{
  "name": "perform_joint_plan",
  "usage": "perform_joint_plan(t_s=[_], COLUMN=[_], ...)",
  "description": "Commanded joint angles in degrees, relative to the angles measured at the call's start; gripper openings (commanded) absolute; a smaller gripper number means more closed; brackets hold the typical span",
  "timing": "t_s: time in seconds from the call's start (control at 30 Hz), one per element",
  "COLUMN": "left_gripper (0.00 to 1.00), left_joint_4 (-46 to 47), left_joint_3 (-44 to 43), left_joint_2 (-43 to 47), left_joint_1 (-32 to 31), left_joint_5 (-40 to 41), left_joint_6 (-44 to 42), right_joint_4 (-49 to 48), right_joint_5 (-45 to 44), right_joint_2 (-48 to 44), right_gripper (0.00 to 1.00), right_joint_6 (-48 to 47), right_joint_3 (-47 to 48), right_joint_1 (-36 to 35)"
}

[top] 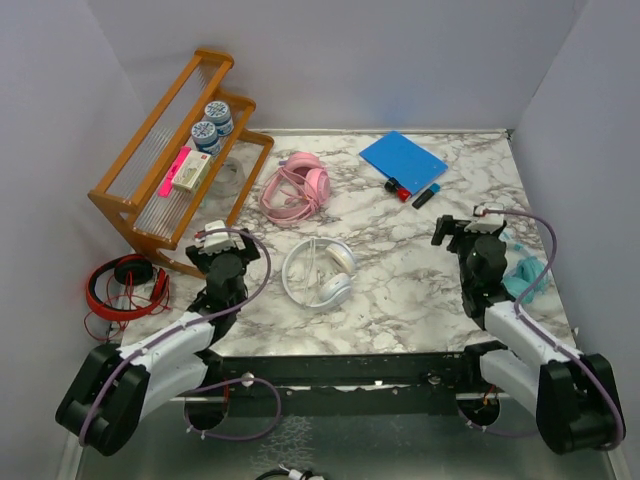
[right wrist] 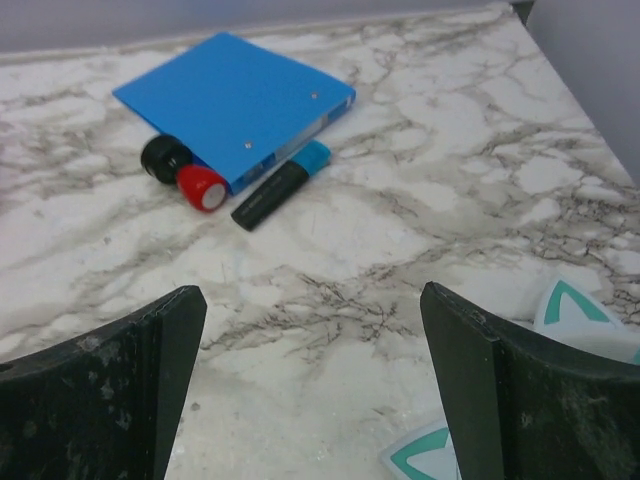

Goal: Wrap the headphones
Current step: Reset both arms

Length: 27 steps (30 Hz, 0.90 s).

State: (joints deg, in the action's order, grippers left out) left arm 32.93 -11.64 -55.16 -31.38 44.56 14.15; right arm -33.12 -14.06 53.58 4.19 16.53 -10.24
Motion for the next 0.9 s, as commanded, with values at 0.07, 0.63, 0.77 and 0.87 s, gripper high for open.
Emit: perform_joint_plan(t_s=[0.07, 0.63, 0.77, 0.87], left_gripper=[0.99, 0.97, 0.91, 0.98], left_joint_4=[16.77, 40.62, 56.07, 55.60], left_joint_3=[2.51, 1.55, 4.48, 3.79], left_joint_2=[-6.87, -29.66, -38.92, -39.90], left_joint_1=[10.33, 20.18, 20.65, 20.90], left_joint_5=[-1.62, -22.53, -26.57, -27.81], left_joint_6=[-8.39, -14.62, -17.59, -17.65], right_joint_4=[-17.67, -46.61, -43.68, -40.38], right_joint_5=[-0.06, -0.97, -1.21, 0.97], right_joint_2=[13.28, 39.61, 40.01, 39.15], right_gripper=[0.97, 0.95, 1.00, 1.00], right_joint_6=[-1.13, -5.79, -6.25, -6.23], right_joint_3=[-2.78, -4.87, -3.43, -2.32], right_joint_1=[1.23, 4.79, 4.88, 4.81])
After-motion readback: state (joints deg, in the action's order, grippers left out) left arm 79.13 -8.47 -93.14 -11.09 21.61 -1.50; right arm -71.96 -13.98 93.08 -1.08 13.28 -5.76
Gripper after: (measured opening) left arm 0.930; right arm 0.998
